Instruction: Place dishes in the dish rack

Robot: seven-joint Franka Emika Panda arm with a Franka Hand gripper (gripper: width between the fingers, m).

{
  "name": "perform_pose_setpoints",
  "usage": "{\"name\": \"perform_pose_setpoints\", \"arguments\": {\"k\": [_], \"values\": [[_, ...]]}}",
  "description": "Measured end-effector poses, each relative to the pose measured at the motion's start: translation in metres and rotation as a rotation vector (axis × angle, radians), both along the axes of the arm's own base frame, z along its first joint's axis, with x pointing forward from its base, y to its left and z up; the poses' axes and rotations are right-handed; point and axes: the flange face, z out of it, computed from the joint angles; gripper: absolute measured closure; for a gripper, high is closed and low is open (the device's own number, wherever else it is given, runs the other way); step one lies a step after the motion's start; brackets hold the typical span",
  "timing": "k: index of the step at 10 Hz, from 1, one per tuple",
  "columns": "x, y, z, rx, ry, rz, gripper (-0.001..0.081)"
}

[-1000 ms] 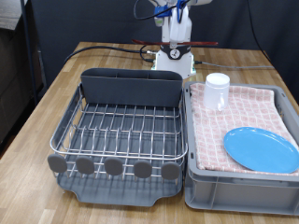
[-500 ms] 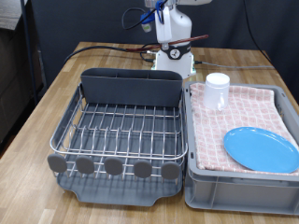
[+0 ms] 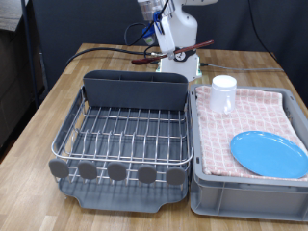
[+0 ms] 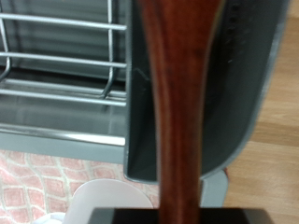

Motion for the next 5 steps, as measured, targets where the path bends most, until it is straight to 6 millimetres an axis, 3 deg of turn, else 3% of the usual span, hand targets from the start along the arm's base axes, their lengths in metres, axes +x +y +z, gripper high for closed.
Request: {"name": "perform_pose_setpoints", "arguments": {"k": [5], "values": [[0.0,-0.023,-0.031,0.084,-0.028,-0.04,0.0733]]}}
